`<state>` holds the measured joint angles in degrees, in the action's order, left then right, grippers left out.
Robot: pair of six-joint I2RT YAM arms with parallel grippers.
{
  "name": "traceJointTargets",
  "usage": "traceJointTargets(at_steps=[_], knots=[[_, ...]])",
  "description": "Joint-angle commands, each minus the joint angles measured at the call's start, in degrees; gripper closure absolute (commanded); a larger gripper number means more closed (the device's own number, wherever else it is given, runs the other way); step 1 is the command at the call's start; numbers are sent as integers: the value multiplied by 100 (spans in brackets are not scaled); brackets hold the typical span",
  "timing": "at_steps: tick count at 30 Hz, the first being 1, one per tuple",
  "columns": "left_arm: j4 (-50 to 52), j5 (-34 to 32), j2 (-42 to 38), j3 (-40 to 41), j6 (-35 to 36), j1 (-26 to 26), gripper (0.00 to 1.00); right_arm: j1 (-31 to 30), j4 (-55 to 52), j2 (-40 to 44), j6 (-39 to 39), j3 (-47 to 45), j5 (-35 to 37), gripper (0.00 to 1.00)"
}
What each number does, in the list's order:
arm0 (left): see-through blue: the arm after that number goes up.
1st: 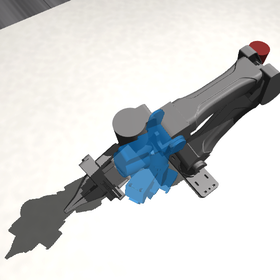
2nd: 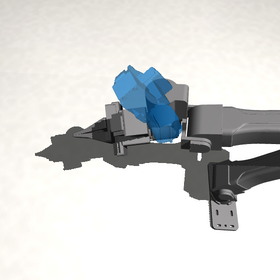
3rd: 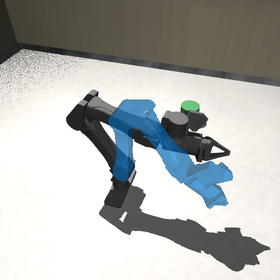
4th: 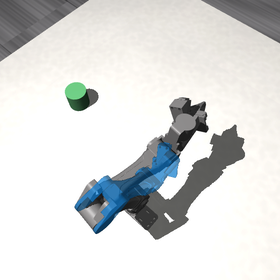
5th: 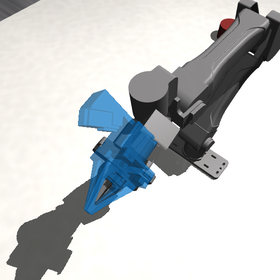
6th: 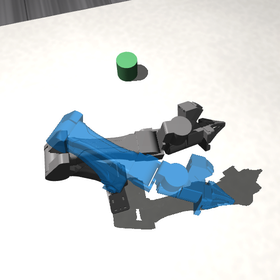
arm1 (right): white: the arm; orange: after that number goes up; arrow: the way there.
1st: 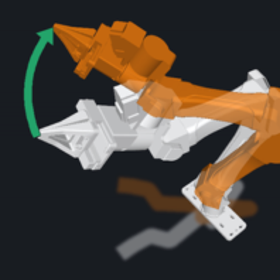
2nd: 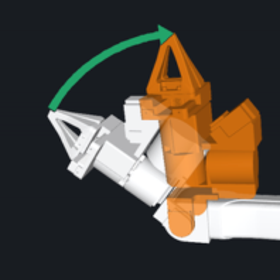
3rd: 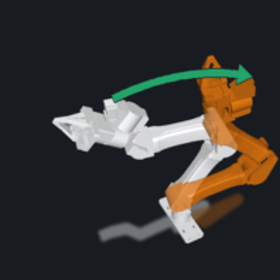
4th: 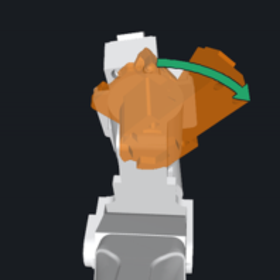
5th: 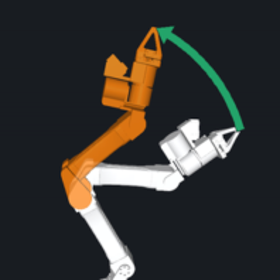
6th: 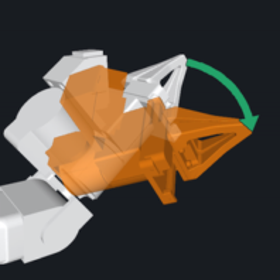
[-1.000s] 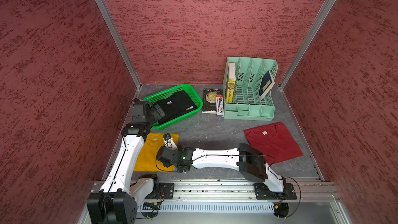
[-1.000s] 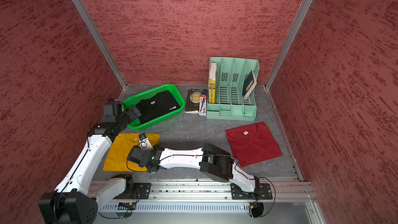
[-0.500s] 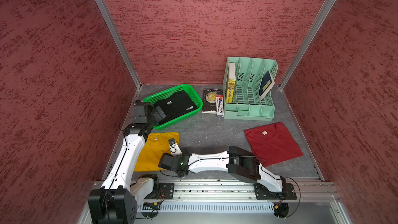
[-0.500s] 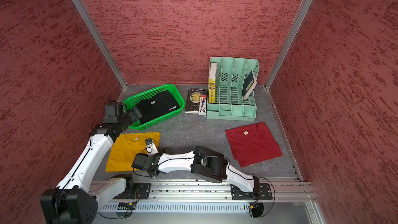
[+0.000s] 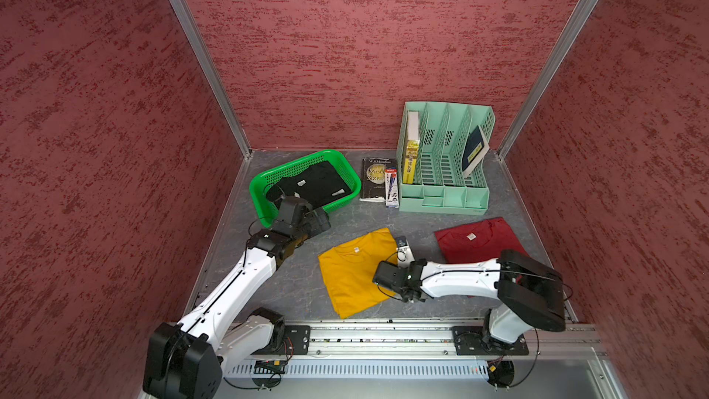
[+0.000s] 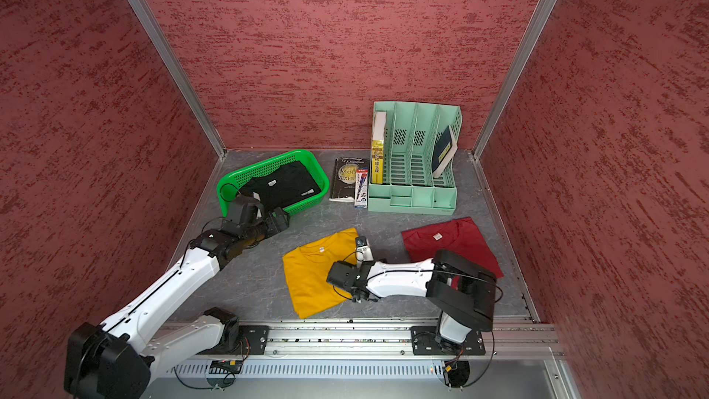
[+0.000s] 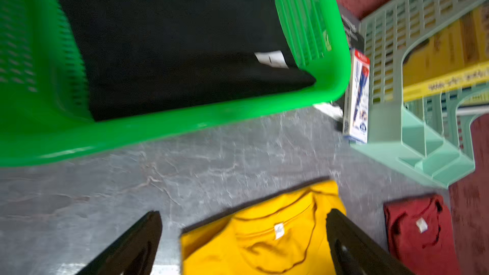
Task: Put the folded t-shirts into the basket
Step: Move the T-shirt to the center of the board.
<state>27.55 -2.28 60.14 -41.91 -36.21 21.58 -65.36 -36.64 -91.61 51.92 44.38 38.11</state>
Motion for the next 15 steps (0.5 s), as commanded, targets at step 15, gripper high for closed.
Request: traceJointTargets(at_steps=[15], knots=[[-110, -443, 1296, 339, 359, 1586, 4, 1478, -714, 2061, -1870, 1187, -2801, 24]])
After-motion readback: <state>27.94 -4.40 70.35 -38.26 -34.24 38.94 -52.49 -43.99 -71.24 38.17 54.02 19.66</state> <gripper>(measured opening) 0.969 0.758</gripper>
